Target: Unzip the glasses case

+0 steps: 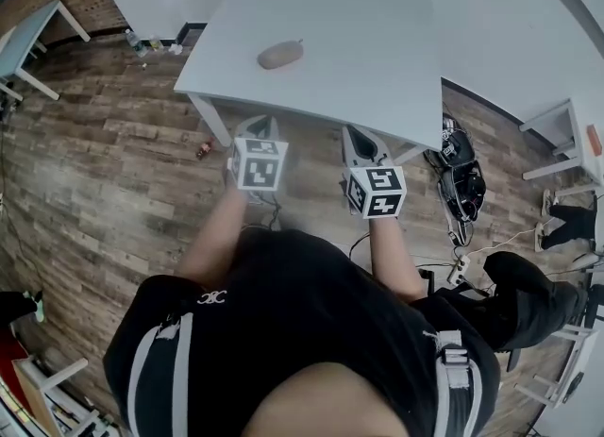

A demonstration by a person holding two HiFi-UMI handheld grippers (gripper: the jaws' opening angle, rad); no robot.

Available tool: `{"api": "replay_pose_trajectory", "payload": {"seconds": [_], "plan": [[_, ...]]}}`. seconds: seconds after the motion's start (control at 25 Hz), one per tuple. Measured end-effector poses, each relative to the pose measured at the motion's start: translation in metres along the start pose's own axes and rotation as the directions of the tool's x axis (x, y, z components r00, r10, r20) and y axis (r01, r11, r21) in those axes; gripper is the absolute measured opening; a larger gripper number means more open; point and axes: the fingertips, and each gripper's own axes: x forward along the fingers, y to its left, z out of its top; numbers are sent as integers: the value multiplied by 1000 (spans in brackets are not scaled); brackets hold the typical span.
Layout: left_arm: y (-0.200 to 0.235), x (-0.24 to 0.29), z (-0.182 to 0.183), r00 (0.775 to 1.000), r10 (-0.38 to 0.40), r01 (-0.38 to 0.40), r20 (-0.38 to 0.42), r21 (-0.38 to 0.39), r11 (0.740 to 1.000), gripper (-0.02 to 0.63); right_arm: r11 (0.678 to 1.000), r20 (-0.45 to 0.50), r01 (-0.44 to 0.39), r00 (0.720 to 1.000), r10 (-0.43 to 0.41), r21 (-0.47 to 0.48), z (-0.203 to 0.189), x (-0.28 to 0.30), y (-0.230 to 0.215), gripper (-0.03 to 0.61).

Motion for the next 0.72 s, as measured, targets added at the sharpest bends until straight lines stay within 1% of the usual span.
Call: {"api": "replay_pose_trajectory", "payload": {"seconds": [0.16, 0.28, 0.36, 0.52, 0.6, 0.72], "plan": [[39, 27, 17, 1000, 5, -5, 11, 7, 1000, 5, 1000, -17, 4, 1000, -3, 4, 6, 48, 2, 14], [71, 43, 21, 1000, 7, -7, 7, -3, 1000, 5, 1000, -33, 6, 999, -6, 0, 11, 84, 8, 14], [90, 52, 20, 1000, 3, -3, -3, -10, 1000, 5, 1000, -43, 1, 999, -1, -4, 12, 104, 15, 15], [118, 67, 16, 1000, -6, 5, -23, -39, 999, 5, 998, -62, -23, 998, 27, 62, 14, 133, 24, 14], [127, 72, 12, 999, -9, 8, -31, -63, 998, 5, 998, -79, -35, 996, 40, 53, 14, 143, 27, 14], [137, 82, 7, 999, -4, 1, -43, -77, 997, 5, 999, -128, -29, 991, 31, 20, 5, 156, 22, 14]]}}
